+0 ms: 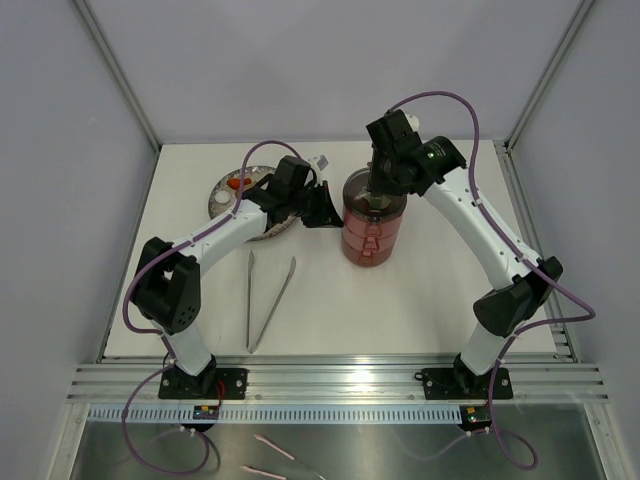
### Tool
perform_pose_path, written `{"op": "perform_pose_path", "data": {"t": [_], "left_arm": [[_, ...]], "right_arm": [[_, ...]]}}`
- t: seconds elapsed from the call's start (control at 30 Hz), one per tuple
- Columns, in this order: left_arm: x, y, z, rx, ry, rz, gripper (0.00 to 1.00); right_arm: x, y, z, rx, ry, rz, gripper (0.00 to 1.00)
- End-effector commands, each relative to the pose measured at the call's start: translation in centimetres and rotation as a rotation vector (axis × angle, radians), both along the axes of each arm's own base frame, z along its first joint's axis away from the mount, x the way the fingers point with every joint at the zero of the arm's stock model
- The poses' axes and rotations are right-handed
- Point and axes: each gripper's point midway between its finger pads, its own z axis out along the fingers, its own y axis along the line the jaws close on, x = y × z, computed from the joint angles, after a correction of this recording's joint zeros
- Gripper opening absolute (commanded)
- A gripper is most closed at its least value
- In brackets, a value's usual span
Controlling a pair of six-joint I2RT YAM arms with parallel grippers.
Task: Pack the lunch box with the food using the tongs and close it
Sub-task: Adjust the box lid on the packing box.
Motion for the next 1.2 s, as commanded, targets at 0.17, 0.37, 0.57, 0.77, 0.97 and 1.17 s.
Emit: {"op": "perform_pose_path", "data": {"t": [0.17, 0.37, 0.57, 0.77, 0.97, 1.17], "left_arm": [[0.4, -0.2, 1.5, -0.014, -0.060, -0.005, 0.00], [0.3, 0.0, 1.4, -0.005, -0.064, -0.003, 0.00], [0.4, 0.7, 2.7, 0.007, -0.105, 0.018, 0.00], [0.9, 2.7, 5.9, 0.028, -0.209, 0.106, 0.00], [1.1, 4.7, 7.7, 0.060, -0.278, 0.171, 0.00], [1.2, 5.8, 7.6, 0.095, -0.291, 0.193, 0.00]], "right_arm": [[-3.0, -0.7, -3.5, -0.086, 0.155, 0.107, 0.00], [-2.9, -1.7, -5.6, -0.126, 0.232, 0.111, 0.00], [-3.8, -2.3, -4.5, -0.129, 0.243, 0.111, 0.00], [-4.2, -2.0, -2.4, -0.095, 0.228, 0.132, 0.00], [-4.0, -2.0, -2.7, -0.121, 0.250, 0.149, 0.00], [-3.9, -1.4, -5.2, -0.112, 0.297, 0.162, 0.00]]}}
